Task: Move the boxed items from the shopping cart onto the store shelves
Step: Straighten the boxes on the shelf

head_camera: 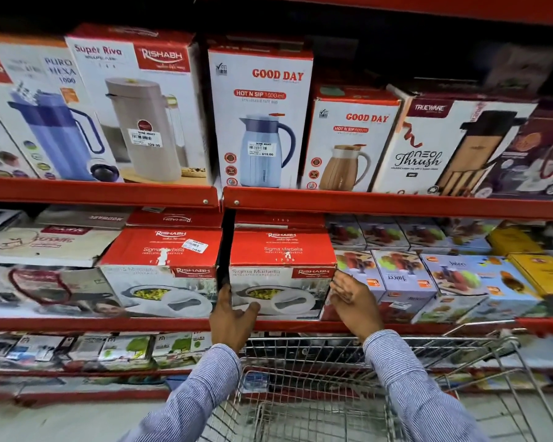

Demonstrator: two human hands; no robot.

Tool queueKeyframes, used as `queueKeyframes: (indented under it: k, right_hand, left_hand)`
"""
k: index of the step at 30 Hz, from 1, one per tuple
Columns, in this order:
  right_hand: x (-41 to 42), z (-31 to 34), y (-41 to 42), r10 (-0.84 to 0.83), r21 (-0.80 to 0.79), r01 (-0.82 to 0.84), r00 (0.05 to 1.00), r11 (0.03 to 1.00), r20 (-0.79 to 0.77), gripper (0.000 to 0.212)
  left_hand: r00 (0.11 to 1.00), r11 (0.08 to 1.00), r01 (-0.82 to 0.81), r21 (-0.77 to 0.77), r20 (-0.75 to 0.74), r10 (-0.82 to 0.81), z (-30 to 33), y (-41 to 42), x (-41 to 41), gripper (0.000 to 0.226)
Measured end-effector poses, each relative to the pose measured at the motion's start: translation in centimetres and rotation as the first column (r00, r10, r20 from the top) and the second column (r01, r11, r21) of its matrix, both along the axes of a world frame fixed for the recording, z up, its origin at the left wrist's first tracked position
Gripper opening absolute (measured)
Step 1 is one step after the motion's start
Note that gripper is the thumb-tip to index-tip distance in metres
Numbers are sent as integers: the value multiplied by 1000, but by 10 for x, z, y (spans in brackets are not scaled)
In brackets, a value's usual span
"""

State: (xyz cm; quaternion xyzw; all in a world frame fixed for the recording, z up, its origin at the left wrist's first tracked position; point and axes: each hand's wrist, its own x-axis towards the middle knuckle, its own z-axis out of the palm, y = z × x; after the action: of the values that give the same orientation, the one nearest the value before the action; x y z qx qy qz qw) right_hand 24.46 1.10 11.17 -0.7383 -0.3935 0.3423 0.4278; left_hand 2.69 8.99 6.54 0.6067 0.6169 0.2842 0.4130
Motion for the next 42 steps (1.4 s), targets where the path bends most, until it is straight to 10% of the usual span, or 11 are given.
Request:
queueKeyframes:
  k: [13, 19, 31, 42]
  right_hand:
    - [-6, 0, -6, -49, 41, 48, 999, 998, 17, 55]
    - [-17, 49, 11, -243, 363, 182, 962, 914, 129, 39]
    - [-41, 123, 103, -25, 330, -54, 973, 943, 230, 56]
    - [-47, 124, 109, -46, 277, -66, 924, 959, 379, 56]
  left_hand:
    - [997, 996, -71, 53, -35, 73, 13, -7, -5, 59]
    - [894, 884, -384, 268, 348, 283, 75, -3, -8, 27]
    - [989, 885, -66, 461, 147, -3, 177, 89, 9, 66]
    - [993, 901, -49, 432, 120, -3, 187, 96, 15, 31]
